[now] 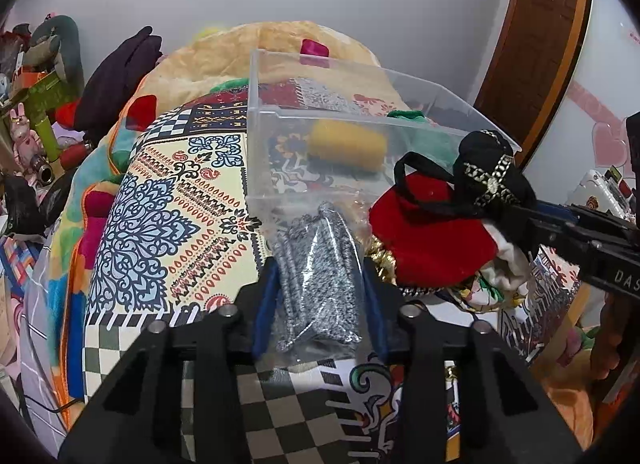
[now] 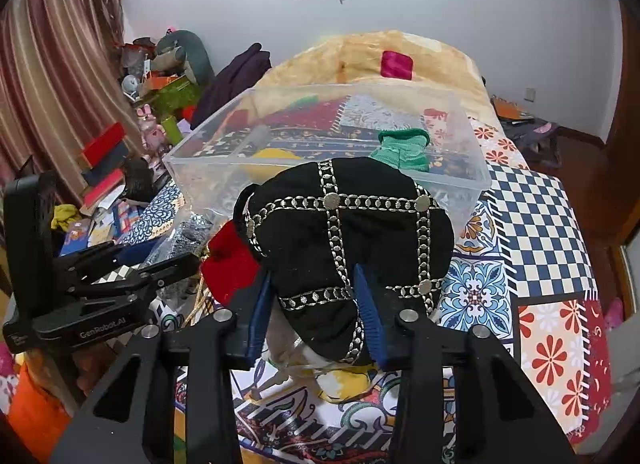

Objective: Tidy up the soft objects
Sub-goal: 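Grasp the silver foil packet with the left tool while the right tool grasps the black chain bag, then carry the packet and black bag into the clear box and release both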

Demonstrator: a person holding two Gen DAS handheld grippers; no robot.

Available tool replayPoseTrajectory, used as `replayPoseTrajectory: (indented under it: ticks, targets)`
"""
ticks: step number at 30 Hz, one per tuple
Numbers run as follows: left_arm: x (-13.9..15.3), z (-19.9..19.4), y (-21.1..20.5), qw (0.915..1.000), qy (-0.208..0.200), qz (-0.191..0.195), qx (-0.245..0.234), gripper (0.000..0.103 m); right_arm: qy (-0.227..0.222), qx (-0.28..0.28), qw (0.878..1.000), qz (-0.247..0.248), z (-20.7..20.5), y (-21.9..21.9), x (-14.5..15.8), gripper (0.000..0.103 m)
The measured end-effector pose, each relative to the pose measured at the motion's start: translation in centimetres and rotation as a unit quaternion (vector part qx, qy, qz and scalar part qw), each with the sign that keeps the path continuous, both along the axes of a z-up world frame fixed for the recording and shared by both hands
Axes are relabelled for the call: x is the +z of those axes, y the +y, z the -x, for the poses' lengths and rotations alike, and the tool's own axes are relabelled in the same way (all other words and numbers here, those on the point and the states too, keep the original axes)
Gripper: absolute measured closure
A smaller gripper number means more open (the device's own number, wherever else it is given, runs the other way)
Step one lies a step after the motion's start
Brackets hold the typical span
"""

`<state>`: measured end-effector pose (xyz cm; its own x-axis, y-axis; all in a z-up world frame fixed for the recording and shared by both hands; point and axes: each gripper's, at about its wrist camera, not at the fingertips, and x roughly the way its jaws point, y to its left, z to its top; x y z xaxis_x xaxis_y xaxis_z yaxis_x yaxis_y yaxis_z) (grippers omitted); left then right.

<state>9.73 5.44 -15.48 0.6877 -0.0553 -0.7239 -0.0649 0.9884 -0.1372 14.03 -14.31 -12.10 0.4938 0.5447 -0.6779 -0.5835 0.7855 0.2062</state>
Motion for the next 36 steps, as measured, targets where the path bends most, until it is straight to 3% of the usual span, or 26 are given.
replayPoseTrajectory:
  ticks: [5,10,19,29,36]
  targets:
    - [0.4,0.8,0.3,0.9999,-0.006,0.01,0.004,0.071,-0.005,-0.002,1.0,-0.019,0.3,-1.0,0.9,0.082]
    - [1.7,1.5,1.0,0.9994,-0.024,0.018,0.018,0.073,-0.022,-0.005,0.999,-0.047,0.9,-2.0,2.6,0.086]
    - [5.2,2.0,0.9,0.9975,-0.068,0.006,0.017,0.073,-0.066,-0.02,0.995,-0.073,1.6,-3.0,5.6,0.087]
    - [9.7,-0.8,-0.2,0.9931,-0.116,-0.012,0.004,0.073,-0.111,-0.04,0.989,-0.087,-0.1,-3.2,9.0,0.087]
    - [10.8,-4.4,0.0,0.9934,-0.112,-0.023,0.01,0.073,-0.127,-0.041,0.988,-0.078,-1.8,-1.7,10.0,0.087]
